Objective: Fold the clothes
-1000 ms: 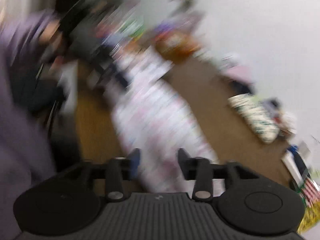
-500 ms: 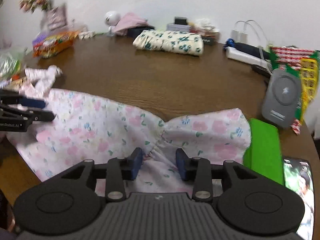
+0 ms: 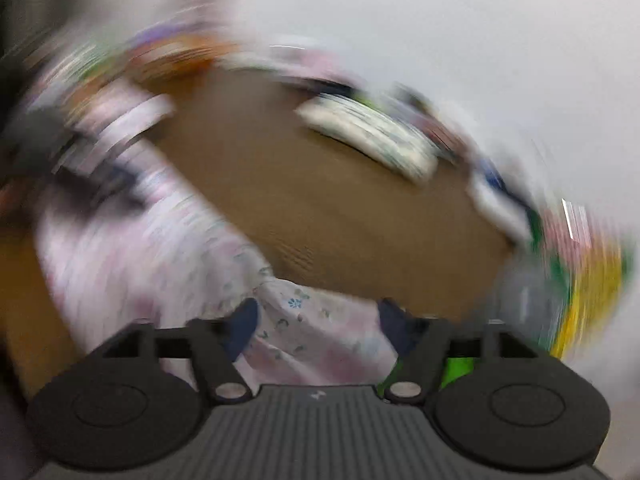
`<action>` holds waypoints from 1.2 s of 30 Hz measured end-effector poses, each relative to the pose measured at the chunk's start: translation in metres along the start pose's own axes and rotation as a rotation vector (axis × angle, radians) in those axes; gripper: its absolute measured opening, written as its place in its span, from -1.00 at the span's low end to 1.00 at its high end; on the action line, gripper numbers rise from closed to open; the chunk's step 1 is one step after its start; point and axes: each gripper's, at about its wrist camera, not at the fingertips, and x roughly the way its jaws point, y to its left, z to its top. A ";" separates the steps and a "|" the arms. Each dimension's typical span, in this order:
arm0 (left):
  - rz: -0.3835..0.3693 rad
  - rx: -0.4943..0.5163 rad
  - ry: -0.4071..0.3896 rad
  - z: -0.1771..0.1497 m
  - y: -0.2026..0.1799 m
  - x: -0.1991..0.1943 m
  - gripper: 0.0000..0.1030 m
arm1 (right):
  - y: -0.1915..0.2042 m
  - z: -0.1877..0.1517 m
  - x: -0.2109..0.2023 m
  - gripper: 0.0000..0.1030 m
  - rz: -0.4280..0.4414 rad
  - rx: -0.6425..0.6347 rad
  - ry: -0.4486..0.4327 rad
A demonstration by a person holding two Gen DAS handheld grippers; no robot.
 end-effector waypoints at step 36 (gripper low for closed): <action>0.032 -0.018 -0.062 -0.011 0.006 -0.005 -0.11 | -0.007 0.022 0.038 -0.51 0.431 -0.397 0.455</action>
